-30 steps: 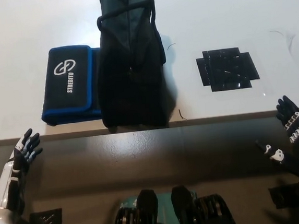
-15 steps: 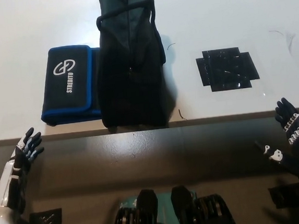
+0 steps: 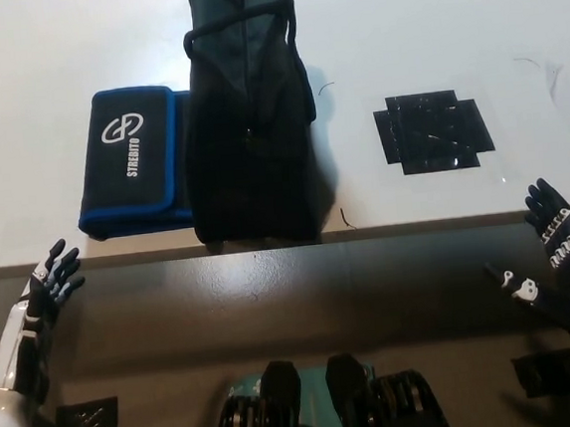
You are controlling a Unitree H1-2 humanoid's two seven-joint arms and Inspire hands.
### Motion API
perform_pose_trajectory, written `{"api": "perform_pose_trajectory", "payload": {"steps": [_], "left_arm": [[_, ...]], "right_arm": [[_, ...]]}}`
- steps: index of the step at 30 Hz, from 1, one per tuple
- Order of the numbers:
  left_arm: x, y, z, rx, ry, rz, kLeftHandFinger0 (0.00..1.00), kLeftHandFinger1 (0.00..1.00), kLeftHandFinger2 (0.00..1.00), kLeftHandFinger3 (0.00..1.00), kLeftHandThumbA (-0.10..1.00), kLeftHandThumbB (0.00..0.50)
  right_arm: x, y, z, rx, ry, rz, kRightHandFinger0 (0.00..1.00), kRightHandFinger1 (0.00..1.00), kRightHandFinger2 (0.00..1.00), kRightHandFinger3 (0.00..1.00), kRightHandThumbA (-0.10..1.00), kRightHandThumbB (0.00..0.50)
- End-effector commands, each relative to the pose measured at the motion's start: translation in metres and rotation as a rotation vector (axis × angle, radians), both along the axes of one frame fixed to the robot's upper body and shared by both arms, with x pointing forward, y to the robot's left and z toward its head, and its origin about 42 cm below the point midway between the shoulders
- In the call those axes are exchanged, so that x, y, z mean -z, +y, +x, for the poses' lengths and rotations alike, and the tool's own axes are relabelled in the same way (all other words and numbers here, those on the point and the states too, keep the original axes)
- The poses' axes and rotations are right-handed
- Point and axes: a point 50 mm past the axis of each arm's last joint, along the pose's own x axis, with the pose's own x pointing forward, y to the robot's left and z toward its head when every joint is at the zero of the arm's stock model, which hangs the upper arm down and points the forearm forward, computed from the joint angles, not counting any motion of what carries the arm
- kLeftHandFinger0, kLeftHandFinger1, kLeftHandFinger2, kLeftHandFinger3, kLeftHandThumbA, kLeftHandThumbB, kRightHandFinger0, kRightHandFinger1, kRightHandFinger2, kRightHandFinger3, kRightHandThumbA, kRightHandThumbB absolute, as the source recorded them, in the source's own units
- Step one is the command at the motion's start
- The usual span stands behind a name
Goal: Use both hands to pick up the lunch bag on the right hand side and smoothly move it near the note book on the left hand side
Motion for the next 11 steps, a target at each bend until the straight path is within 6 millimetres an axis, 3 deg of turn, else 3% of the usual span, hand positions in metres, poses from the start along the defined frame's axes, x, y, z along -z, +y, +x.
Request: {"api": "perform_pose_trajectory", "payload": {"steps": [1,4,11], "left_arm": [[-0.017,0.0062,0.007,0.018,-0.056,0.044,1.0,1.0,1.0,1.0,1.0,0.144],[-0.0154,0.0064,0.0065,0.016,-0.058,0.054,1.0,1.0,1.0,1.0,1.0,0.138],[-0.0136,0.0057,0.0068,0.006,-0.057,0.068,1.0,1.0,1.0,1.0,1.0,0.147]], "right_arm": [[-0.016,0.0011,0.0087,-0.015,-0.083,-0.009,1.0,1.0,1.0,1.0,1.0,0.166],[-0.0159,0.0019,0.0087,-0.019,-0.08,-0.007,1.0,1.0,1.0,1.0,1.0,0.182],[-0.0153,0.0028,0.0097,-0.023,-0.079,-0.021,1.0,1.0,1.0,1.0,1.0,0.14]]}}
